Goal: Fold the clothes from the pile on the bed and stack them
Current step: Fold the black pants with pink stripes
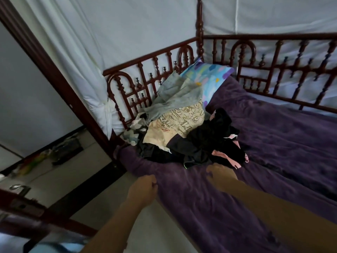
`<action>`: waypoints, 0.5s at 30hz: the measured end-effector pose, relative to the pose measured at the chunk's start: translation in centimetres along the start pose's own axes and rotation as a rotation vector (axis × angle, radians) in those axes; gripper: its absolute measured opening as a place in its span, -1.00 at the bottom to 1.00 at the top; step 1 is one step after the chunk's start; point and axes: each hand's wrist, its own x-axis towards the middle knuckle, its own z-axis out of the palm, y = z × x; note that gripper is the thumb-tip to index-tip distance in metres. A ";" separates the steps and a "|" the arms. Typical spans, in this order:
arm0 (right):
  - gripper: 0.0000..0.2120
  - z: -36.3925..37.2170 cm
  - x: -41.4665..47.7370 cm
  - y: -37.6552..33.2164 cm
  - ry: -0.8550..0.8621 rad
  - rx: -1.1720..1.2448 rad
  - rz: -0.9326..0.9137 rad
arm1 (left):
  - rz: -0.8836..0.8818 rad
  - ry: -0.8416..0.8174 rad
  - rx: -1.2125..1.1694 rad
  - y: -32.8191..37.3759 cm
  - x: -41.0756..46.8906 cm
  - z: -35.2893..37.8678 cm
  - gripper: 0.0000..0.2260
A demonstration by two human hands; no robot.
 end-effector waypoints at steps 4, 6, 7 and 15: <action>-0.70 -0.3 5.1 -0.7 -0.001 -0.006 0.048 | 0.004 -0.006 -0.020 -2.8 5.0 -0.6 -0.83; -0.72 -0.3 7.7 -1.0 0.018 -0.010 0.086 | 0.023 -0.019 -0.007 -4.2 8.2 -0.7 -0.81; -0.73 -0.1 9.0 -1.1 0.031 0.001 0.113 | 0.036 -0.034 0.004 -5.0 10.0 -0.8 -0.81; -0.72 1.8 18.6 -2.2 0.021 0.095 0.391 | 0.251 -0.132 0.033 -11.0 24.6 -1.2 -0.83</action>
